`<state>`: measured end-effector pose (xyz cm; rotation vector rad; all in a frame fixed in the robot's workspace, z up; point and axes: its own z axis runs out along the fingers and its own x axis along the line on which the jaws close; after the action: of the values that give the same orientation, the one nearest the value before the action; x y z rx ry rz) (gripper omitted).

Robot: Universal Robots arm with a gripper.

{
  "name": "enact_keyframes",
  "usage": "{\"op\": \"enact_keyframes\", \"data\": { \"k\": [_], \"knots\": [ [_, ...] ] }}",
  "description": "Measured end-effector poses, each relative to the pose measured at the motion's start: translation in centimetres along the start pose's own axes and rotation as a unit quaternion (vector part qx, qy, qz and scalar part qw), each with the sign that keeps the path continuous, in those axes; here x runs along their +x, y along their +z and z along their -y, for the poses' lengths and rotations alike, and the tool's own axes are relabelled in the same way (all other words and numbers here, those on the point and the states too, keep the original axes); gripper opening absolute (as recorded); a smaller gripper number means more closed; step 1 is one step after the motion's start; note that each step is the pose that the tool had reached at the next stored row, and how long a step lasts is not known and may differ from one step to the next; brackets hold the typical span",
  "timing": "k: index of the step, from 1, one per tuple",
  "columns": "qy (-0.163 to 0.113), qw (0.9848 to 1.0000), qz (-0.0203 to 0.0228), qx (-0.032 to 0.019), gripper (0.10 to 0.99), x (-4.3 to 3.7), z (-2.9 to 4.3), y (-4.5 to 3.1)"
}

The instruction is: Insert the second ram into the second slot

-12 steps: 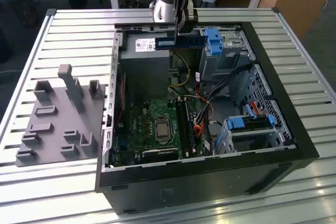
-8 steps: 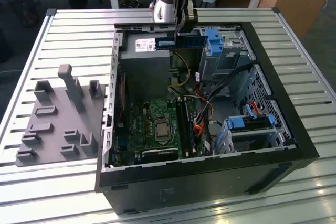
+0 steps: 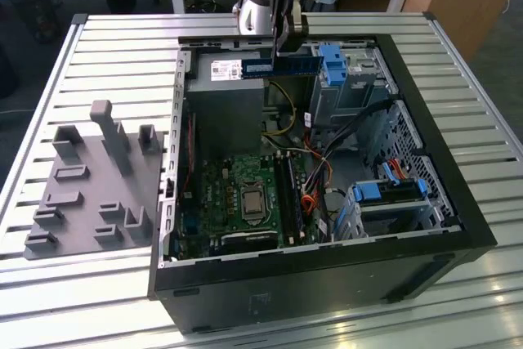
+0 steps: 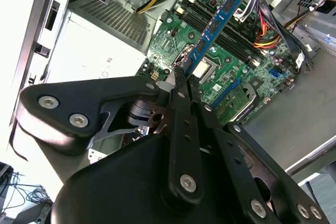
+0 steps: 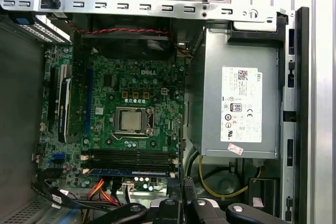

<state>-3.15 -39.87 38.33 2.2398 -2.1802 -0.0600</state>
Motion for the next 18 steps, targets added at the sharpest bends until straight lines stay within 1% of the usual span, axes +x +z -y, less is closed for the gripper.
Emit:
{"op": "enact_keyframes", "data": {
  "k": [18],
  "knots": [
    [0.014,0.9999,0.0005,0.0002,0.137,0.01,0.0,0.0]
  ]
}}
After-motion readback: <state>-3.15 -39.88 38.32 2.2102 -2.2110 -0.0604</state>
